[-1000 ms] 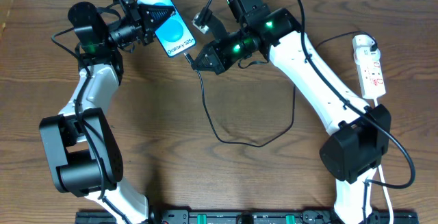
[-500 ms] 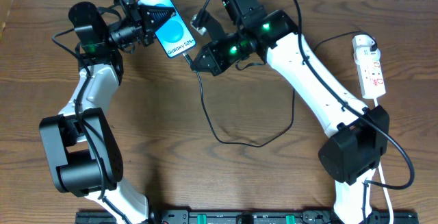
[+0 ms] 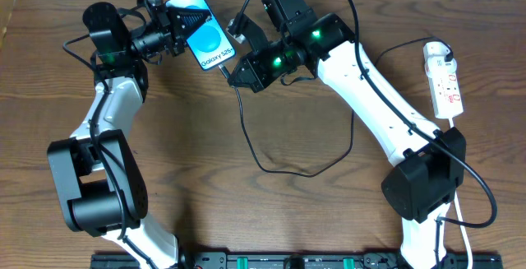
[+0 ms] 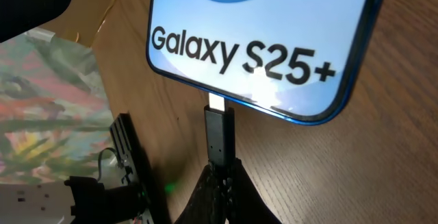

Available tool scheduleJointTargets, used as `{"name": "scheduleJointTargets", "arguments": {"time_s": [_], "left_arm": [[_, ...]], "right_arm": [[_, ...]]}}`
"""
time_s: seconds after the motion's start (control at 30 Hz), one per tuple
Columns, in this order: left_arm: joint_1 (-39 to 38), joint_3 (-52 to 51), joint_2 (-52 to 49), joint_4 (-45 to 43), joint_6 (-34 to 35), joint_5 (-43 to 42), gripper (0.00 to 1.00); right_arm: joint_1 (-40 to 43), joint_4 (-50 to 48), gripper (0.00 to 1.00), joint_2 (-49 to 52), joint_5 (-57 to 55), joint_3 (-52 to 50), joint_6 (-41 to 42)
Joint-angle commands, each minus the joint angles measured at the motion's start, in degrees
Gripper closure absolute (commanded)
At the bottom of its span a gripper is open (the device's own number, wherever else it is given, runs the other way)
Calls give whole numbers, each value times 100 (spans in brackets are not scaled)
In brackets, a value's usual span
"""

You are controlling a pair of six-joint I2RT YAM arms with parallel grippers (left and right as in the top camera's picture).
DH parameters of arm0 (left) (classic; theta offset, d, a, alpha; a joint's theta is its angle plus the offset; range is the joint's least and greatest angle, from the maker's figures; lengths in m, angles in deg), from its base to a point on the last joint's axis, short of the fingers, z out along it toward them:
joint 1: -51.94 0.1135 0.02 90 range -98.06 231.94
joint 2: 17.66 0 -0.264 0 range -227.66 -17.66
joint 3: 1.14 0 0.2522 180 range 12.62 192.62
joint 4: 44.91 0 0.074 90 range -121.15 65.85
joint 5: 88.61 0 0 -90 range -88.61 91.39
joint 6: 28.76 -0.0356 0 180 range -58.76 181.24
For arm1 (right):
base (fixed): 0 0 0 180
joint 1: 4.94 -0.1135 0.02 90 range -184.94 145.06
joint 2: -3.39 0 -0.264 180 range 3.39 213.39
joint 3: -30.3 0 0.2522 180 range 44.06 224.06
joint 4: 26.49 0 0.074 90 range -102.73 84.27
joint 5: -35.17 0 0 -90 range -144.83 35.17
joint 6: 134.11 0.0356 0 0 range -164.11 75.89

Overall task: Plug charger to phone and switch on socket
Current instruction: 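Bring the USB-C plug up to the phone's bottom port, then push the USB-C plug into the phone's port with the right gripper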

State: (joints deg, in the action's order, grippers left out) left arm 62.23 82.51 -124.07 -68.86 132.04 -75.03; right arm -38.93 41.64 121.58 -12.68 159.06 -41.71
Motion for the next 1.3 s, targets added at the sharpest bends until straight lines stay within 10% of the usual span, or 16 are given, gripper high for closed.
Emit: {"name": "scheduleJointTargets", "arguments": {"time_s": [0.0, 1.27], "left_arm": [[-11, 83, 2, -46, -184, -157, 93], [-39, 83, -2, 166, -334, -225, 93]], "right_arm": [[-20, -13, 99, -173, 44, -9, 35], [-22, -280, 99, -173, -24, -9, 372]]}}
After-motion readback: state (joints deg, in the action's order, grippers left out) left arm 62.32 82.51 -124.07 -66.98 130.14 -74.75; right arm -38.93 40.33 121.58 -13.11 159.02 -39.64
